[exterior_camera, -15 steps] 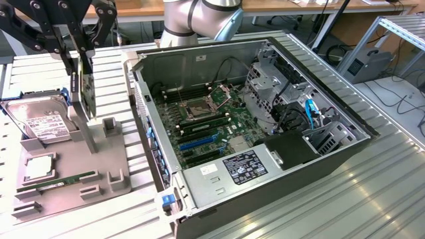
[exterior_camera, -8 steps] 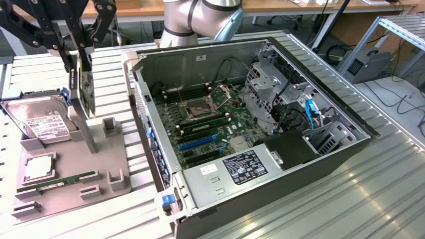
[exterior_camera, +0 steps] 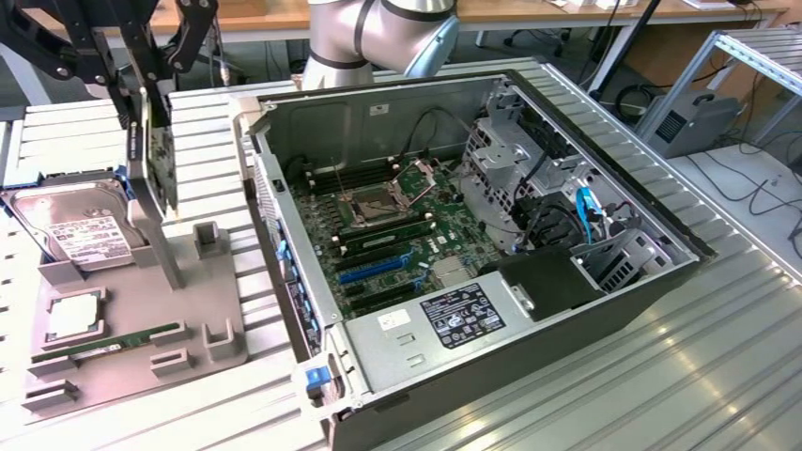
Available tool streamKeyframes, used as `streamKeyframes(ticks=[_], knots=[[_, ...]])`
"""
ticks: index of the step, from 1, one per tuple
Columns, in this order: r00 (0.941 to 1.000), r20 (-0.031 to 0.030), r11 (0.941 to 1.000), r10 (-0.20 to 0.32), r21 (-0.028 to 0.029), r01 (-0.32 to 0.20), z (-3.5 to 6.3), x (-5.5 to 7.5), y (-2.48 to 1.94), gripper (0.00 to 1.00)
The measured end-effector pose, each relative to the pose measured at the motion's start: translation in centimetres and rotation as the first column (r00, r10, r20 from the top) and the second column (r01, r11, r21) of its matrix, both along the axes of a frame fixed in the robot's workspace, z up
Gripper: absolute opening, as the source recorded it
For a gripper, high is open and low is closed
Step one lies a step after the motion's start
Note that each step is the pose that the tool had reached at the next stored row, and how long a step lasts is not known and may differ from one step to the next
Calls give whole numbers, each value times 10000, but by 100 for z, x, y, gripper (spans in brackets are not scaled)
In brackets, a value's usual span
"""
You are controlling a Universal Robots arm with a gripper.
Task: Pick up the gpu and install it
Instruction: 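Pick up the gpu and move the gpu toward the slot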
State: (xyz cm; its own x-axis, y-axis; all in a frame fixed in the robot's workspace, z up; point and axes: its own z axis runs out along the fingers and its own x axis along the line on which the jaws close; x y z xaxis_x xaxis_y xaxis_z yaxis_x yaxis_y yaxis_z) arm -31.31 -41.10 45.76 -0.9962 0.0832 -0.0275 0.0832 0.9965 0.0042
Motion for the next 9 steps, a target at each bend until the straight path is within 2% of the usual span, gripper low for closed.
streamKeyframes(ticks=[9], knots=[[10000,0,10000,0,0,0,75,0,0,27]])
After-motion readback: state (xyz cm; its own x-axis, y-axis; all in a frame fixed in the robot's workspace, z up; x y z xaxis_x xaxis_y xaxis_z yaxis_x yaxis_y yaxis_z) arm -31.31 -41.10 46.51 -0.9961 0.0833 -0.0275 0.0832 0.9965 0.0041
